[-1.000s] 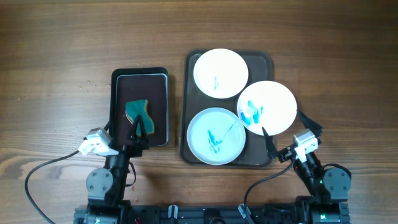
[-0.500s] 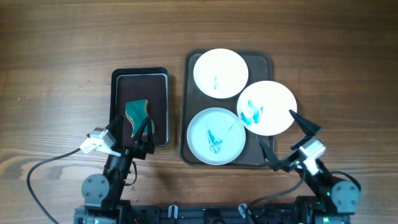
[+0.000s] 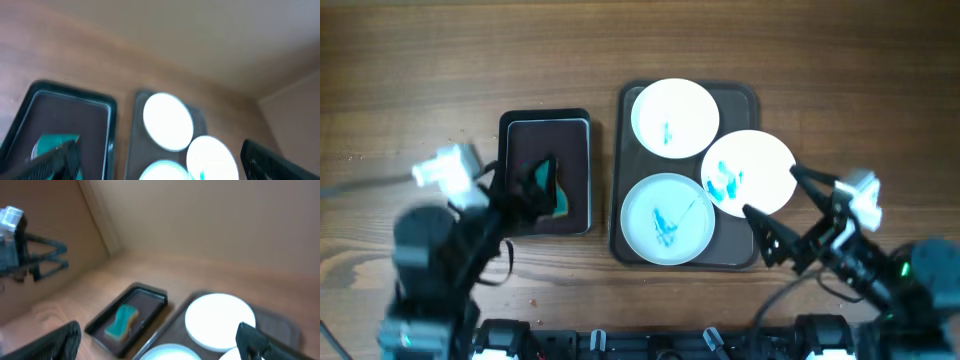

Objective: Clean dirty plates on tray and stack at the side
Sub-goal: 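Reach left gripper to the sponge and right gripper to the lower-left plate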

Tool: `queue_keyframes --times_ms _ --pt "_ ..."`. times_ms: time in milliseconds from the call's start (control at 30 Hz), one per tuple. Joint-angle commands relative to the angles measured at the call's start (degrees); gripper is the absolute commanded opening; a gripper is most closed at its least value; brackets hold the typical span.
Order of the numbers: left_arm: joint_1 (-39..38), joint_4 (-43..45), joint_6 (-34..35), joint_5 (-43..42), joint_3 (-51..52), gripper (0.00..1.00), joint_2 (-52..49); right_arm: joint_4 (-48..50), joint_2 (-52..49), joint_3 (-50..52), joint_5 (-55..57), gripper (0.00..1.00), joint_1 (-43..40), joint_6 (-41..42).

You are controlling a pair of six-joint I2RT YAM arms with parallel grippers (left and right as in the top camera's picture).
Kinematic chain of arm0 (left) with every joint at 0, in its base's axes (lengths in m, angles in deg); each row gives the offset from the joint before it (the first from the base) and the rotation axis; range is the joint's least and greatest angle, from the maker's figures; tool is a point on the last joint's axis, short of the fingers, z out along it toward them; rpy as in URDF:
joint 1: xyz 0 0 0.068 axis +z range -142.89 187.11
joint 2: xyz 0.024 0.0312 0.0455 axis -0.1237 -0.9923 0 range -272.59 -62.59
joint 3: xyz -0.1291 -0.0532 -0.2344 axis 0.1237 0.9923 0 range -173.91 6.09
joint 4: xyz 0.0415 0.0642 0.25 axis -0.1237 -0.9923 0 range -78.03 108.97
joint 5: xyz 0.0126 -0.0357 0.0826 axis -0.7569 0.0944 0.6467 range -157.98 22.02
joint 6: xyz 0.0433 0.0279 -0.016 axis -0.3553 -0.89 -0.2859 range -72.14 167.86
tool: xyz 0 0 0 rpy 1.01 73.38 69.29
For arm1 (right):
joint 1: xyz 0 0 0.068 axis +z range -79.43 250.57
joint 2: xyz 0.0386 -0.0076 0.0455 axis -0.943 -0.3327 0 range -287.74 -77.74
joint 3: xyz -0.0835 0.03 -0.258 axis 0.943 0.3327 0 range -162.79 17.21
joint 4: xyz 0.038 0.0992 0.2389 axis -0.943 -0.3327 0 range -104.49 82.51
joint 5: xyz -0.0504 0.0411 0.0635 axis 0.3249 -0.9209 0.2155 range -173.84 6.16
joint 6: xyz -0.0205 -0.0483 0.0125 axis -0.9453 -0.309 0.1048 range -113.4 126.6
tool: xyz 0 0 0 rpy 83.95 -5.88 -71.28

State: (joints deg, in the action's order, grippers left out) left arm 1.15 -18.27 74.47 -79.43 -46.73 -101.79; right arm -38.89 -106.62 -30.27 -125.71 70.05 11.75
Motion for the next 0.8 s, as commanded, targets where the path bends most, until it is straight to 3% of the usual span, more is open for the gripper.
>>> queue_keyframes --times_ms 0,133,333,367,433,500,667,767 --pt "-0.3 -9.2 -0.9 0.2 -11.2 1.00 -11.5 -3.1 -7.7 -8.5 -6.7 1.00 0.2 -9.8" --pt "-0.3 -13.5 -5.5 0.2 -14.3 1.00 -18.3 -1.7 -11.8 -9.6 -12.5 1.00 0.2 -7.5" --pt "-0.3 -16.7 -5.7 -1.4 -14.3 1.00 -24.8 -3.1 -14.6 -9.6 -12.3 1.00 0.2 -3.1" --pt "-0.3 -17.9 -5.7 -0.5 -14.3 0.99 -26.1 -4.4 -15.2 -9.6 -10.6 1.00 0.2 -1.0" --pt "-0.3 -21.0 -5.3 1.1 -14.3 0.84 -28.9 -9.7 -17.0 -9.6 -4.9 1.00 0.2 3.4" --pt "-0.3 -23.9 -4.8 2.3 -14.3 0.79 -31.6 -15.8 -19.0 -9.3 -0.1 1.00 0.3 3.4" --pt "-0.3 -27.1 -4.8 2.6 -14.3 0.76 -39.9 -25.4 -24.6 -6.0 7.6 1.00 2.7 1.6" --pt "-0.3 -26.2 -4.7 4.8 -14.3 0.74 -43.4 -25.7 -27.1 -3.9 13.3 0.93 6.3 6.9"
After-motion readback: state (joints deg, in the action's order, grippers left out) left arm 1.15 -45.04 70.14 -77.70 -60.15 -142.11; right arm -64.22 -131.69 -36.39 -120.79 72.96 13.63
